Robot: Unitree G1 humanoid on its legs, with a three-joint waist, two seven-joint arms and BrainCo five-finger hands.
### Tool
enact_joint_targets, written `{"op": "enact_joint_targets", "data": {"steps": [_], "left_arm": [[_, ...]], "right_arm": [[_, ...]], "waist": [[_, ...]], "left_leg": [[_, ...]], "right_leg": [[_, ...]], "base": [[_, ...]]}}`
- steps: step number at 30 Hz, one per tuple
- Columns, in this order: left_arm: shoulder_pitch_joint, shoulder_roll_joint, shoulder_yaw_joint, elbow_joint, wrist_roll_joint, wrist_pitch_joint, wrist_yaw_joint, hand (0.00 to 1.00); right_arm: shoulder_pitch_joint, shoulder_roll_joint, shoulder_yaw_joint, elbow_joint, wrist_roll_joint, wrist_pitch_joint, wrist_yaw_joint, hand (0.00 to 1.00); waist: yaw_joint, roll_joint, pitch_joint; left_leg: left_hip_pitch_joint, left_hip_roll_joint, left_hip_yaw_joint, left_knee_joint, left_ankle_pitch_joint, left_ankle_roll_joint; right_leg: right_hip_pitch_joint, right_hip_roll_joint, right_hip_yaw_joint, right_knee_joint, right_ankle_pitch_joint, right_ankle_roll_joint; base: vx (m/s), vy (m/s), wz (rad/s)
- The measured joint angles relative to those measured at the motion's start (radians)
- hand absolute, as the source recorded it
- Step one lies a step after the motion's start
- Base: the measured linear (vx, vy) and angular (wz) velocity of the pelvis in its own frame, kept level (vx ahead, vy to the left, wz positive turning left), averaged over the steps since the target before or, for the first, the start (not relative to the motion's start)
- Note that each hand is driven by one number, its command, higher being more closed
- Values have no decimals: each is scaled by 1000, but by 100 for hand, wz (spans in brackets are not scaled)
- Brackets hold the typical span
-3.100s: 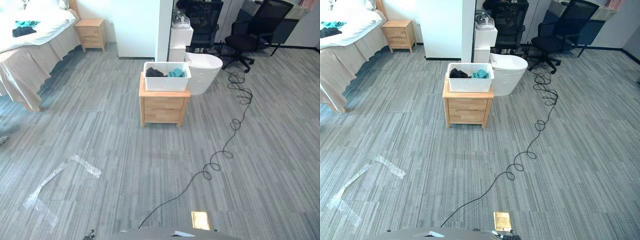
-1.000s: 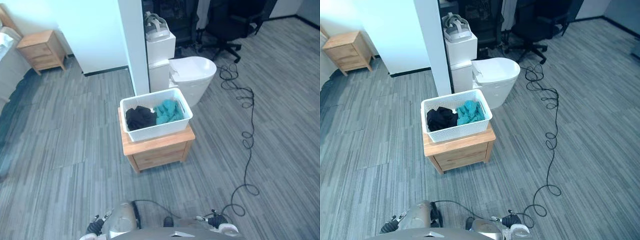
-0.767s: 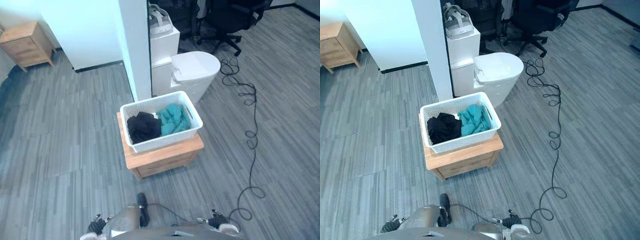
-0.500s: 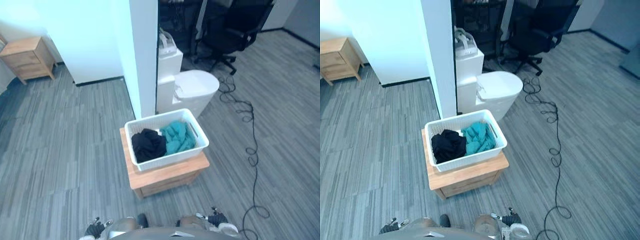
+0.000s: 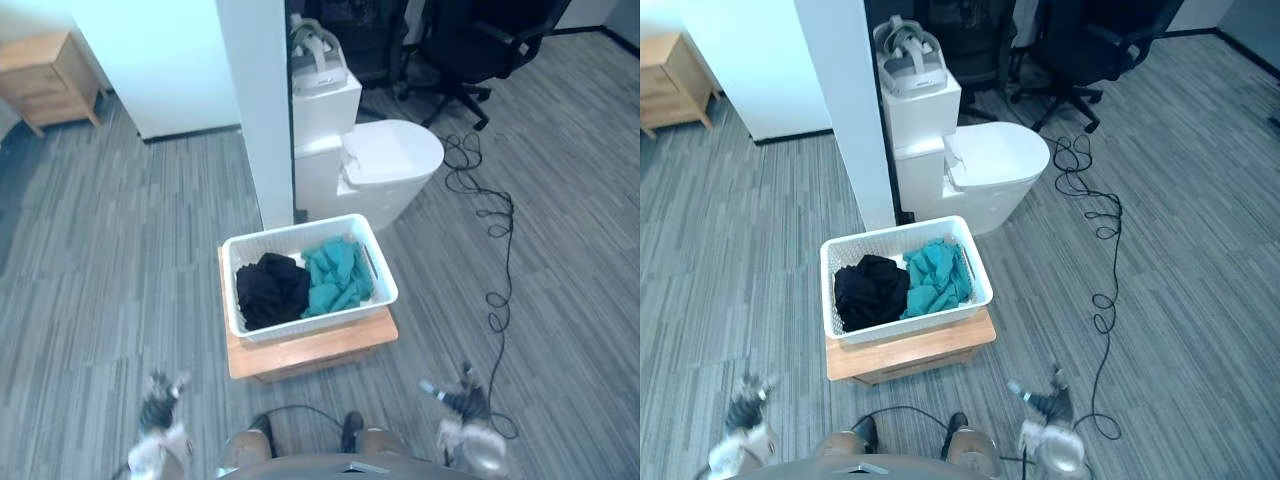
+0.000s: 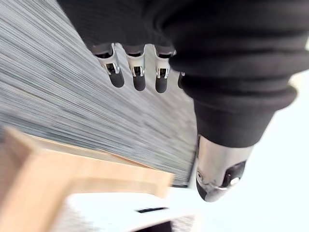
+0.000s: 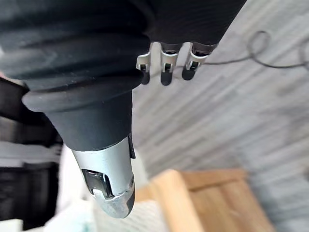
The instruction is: Pick up the laundry basket with both hands and put the clothes into the washing machine.
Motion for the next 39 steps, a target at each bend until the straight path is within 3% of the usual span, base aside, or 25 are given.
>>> {"op": "enact_joint_targets", "data": {"steps": [3,5,10,12,16,19,21,28,39], "left_arm": [[-19,14,-3,-281,-25,-4,57,0],[-71,30,0,-367,-20,-4,98,0],[-280,107,-4,-386,-11,-2,179,0],[-354,155,-40,-349,-25,21,182,0],[-487,232,-133,-169,-1,113,173,0],[-630,239,-197,-1,93,194,155,0],[-683,242,-237,65,114,218,142,0],[-834,246,-356,214,105,251,136,0],[-915,234,-391,426,52,243,137,0]], "right_arm": [[-68,13,-19,-157,36,-19,-44,0],[-138,10,-23,-192,36,-27,-70,0],[-347,-39,-21,-195,105,-27,-124,0],[-415,-70,-21,-196,115,-27,-130,0],[-466,-85,-20,-215,149,-27,-156,0],[-458,-72,-17,-274,223,-27,-166,0],[-441,-57,-17,-309,233,-28,-166,0],[-367,-32,14,-349,270,-33,-171,0],[-310,-14,30,-427,275,-36,-173,0]], "waist": [[1,-27,37],[2,-27,69],[6,-7,159],[9,-5,204],[13,-5,221],[7,-5,263],[0,-7,273],[-4,-8,274],[-2,-8,277]], "left_leg": [[-88,5,-10,55,-13,5],[-129,4,-21,81,-12,7],[-219,-11,-45,96,15,21],[-227,-13,-54,102,16,22],[-257,-18,-58,99,22,30],[-255,-23,-61,91,26,33],[-256,-24,-57,89,26,33],[-256,-15,-24,84,26,32],[-291,17,7,157,-5,23]], "right_leg": [[-66,1,-2,4,12,-13],[-93,-1,-4,5,24,-17],[-167,-11,-17,4,52,-21],[-167,-13,-26,4,54,-23],[-198,-15,-27,6,54,-24],[-198,-17,-28,6,54,-24],[-201,-18,-26,6,55,-24],[-229,-14,6,15,56,-27],[-263,3,35,43,62,-30]], "base": [[-114,16,3],[-55,36,7],[-57,33,12],[-12,33,13],[12,12,3],[12,9,3],[5,8,-2],[9,9,-13],[-29,-4,-11]]}}
